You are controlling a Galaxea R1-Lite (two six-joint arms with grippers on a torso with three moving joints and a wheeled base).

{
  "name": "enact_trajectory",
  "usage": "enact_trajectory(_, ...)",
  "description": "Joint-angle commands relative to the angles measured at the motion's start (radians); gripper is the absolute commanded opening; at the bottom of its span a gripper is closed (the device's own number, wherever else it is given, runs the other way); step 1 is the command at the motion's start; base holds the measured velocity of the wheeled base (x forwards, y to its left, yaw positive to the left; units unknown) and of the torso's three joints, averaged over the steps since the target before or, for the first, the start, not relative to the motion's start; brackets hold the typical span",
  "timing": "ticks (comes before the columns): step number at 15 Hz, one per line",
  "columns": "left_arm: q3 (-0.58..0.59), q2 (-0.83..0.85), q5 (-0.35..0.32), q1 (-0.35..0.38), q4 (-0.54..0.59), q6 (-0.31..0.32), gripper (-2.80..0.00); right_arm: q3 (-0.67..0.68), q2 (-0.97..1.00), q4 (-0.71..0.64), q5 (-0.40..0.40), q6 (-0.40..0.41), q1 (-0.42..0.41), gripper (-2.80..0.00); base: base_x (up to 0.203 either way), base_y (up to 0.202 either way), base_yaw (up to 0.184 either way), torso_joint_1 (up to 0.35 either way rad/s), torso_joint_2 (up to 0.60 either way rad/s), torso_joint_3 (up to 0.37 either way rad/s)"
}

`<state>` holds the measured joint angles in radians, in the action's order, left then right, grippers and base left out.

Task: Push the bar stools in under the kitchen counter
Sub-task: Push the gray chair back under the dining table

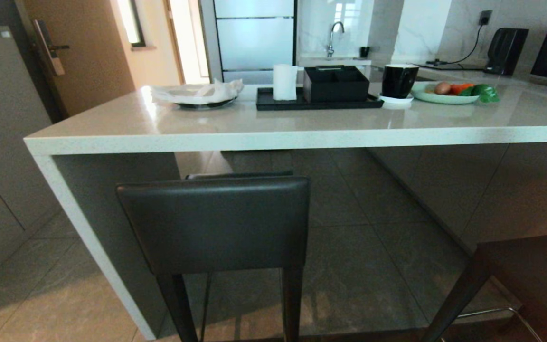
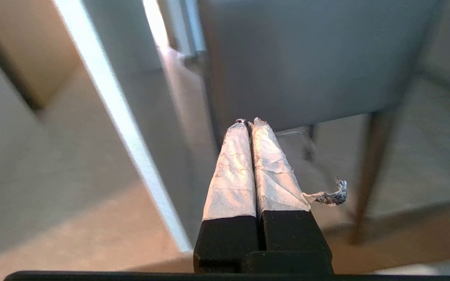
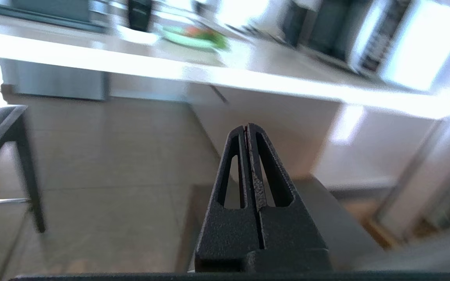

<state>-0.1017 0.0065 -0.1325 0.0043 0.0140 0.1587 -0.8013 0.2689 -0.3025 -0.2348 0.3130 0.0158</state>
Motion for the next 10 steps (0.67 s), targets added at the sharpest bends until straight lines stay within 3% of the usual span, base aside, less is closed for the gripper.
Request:
enact_trajectory(1, 0.102, -0.003, 0.011, 0.000, -0.129, 0.013, -2.80, -0.009, -0.014, -0.006, 0.124, 0.000, -0.053, -2.80, 0.000, 0.000, 0.000, 0.000, 0.00, 0.000)
enact_trajectory(3, 0.102, -0.003, 0.032, -0.001, -0.119, -0.020, -2.80, 0.019, -0.046, -0.009, 0.150, -0.035, -0.044, -2.80, 0.000, 0.000, 0.000, 0.000, 0.00, 0.000)
enact_trajectory(5, 0.102, -0.003, 0.064, -0.001, -0.033, -0.005, -2.80, 0.052, -0.101, -0.024, 0.192, -0.040, -0.028, -2.80, 0.000, 0.000, 0.000, 0.000, 0.00, 0.000)
enact_trajectory(8, 0.102, -0.003, 0.076, -0.002, -0.019, -0.034, -2.80, 0.173, -0.259, -0.141, 0.260, -0.049, -0.020, -2.80, 0.000, 0.000, 0.000, 0.000, 0.00, 0.000)
enact_trajectory(10, 0.102, -0.003, 0.080, -0.001, -0.008, -0.042, -2.80, 0.256, -0.272, -0.160, 0.268, -0.155, -0.018, -2.80, 0.000, 0.000, 0.000, 0.000, 0.00, 0.000)
